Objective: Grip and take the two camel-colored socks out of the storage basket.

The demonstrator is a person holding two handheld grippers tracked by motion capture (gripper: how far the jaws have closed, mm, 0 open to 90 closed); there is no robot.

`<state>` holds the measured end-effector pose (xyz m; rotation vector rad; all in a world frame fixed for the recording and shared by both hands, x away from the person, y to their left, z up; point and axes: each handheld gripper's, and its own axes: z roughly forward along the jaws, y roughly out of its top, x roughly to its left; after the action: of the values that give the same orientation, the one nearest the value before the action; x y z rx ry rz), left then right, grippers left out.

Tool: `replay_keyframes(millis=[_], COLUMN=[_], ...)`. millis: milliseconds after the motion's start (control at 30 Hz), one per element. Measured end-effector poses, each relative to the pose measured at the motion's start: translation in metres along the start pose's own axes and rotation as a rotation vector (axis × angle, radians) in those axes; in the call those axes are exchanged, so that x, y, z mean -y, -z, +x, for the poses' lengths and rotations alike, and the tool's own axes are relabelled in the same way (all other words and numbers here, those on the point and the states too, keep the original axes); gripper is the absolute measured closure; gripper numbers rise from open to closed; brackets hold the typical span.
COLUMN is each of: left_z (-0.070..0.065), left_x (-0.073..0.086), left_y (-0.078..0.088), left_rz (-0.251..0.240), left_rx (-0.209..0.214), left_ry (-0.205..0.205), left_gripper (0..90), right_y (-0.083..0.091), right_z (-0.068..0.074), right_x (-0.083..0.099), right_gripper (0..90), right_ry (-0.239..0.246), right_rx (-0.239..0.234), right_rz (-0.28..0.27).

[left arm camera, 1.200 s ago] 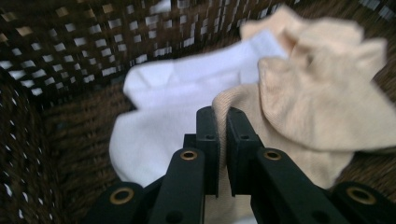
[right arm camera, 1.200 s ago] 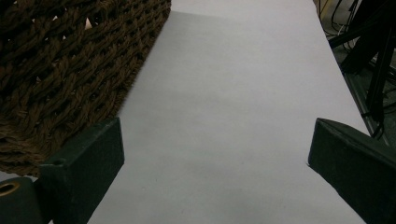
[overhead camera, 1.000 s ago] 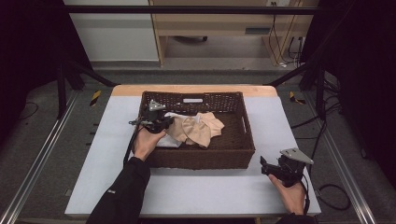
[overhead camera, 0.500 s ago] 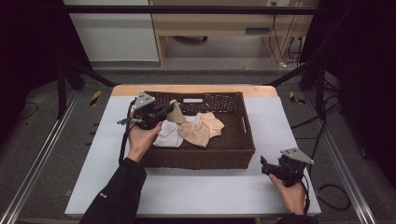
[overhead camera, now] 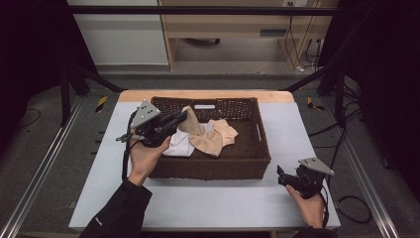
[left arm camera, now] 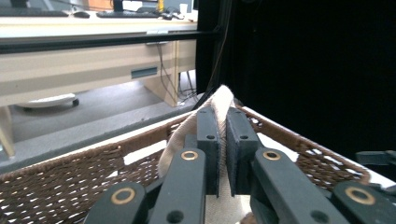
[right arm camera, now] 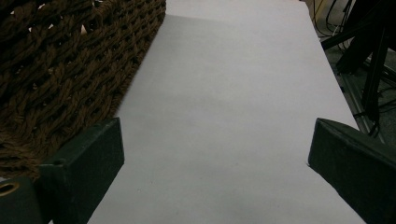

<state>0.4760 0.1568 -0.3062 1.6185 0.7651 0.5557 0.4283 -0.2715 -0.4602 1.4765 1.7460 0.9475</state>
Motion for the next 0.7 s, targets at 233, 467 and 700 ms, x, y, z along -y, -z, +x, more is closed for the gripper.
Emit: replay_keyframes(millis=[233, 467, 700], left_z=[-0.018, -0.030, -0.045], left_x=[-0.006, -0.006, 0.000], left_y=[0.028, 0.057, 0.073], left_rz=[-0.034, -0.050, -0.050], left_rx=[0.051, 0.082, 0.111], left_ry=[-0.016, -0.042, -0.070], left_gripper=[84.6, 84.6, 84.5], right_y=[0.001, 0.002, 0.002], right_z=[-0.001, -0.002, -0.002], right_x=[0.000, 0.001, 0.001], right_gripper=[3.8, 3.8, 3.8], right_ry=[0.003, -0.001, -0.002], right_rx=[0.002, 0.006, 0.006], right_rz=[0.000, -0.001, 0.001])
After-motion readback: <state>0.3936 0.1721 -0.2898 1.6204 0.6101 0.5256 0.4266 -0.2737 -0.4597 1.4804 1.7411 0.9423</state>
